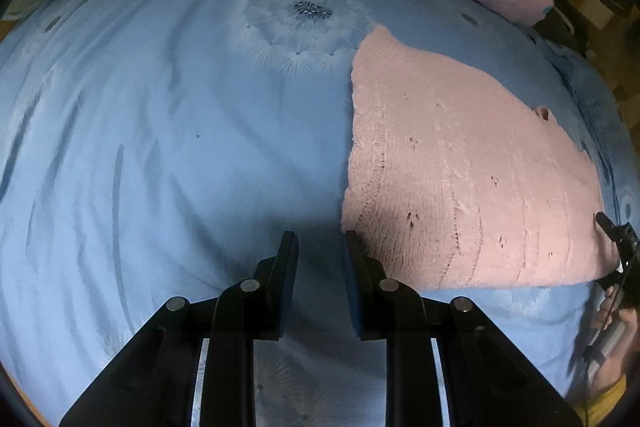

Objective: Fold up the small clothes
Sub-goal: 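Grasp the ribbed sleeve cuff with the right tool and lift it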

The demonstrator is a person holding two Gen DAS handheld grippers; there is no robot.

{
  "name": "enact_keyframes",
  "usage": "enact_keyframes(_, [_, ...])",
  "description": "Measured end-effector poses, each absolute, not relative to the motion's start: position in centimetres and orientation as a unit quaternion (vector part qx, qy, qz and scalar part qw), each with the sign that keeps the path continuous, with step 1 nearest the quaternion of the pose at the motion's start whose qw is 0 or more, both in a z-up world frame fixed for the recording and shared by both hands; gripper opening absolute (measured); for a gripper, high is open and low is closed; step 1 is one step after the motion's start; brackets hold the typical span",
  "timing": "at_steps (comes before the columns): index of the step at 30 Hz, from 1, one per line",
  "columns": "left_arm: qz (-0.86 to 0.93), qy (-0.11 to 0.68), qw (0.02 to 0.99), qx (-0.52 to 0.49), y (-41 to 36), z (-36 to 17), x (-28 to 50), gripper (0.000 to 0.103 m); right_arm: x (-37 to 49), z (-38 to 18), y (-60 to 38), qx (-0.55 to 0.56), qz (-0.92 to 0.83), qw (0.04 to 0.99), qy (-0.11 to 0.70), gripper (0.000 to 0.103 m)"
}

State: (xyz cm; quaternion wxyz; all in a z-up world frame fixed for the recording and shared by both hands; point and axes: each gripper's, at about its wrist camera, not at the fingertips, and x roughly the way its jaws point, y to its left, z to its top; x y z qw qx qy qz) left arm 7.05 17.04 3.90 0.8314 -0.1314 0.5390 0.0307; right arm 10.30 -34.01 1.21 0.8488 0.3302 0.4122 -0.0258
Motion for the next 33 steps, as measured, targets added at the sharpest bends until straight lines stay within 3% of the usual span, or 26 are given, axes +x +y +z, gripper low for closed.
enact_keyframes(9, [0.038, 0.538, 0.834, -0.118, 16.1, 3.8, 7.6, 0.016, 11.9, 1.6, -33.5, 0.305, -0.003, 0.837, 0.454, 0.075])
enact_keyframes(11, [0.038, 0.537, 0.834, -0.12, 16.1, 3.9, 7.7, 0.016, 11.7, 1.5, -33.8, 0.306, 0.0, 0.836, 0.456, 0.067])
enact_keyframes(13, [0.041, 0.537, 0.834, -0.118, 16.0, 3.9, 7.7, 0.016, 11.4, 1.4, -34.3, 0.31, -0.002, 0.834, 0.456, 0.051])
enact_keyframes(16, [0.046, 0.534, 0.837, -0.112, 15.8, 4.1, 7.8, 0.016, 10.8, 0.9, -35.5, 0.344, 0.008, 0.826, 0.446, 0.042])
enact_keyframes(29, [0.047, 0.531, 0.838, -0.115, 16.0, 4.2, 8.1, 0.016, 10.6, 0.4, -35.5, 0.331, 0.051, 0.838, 0.43, 0.046])
enact_keyframes(33, [0.048, 0.528, 0.842, -0.106, 15.8, 4.5, 8.0, 0.016, 10.2, 0.1, -35.9, 0.345, 0.048, 0.839, 0.418, 0.035])
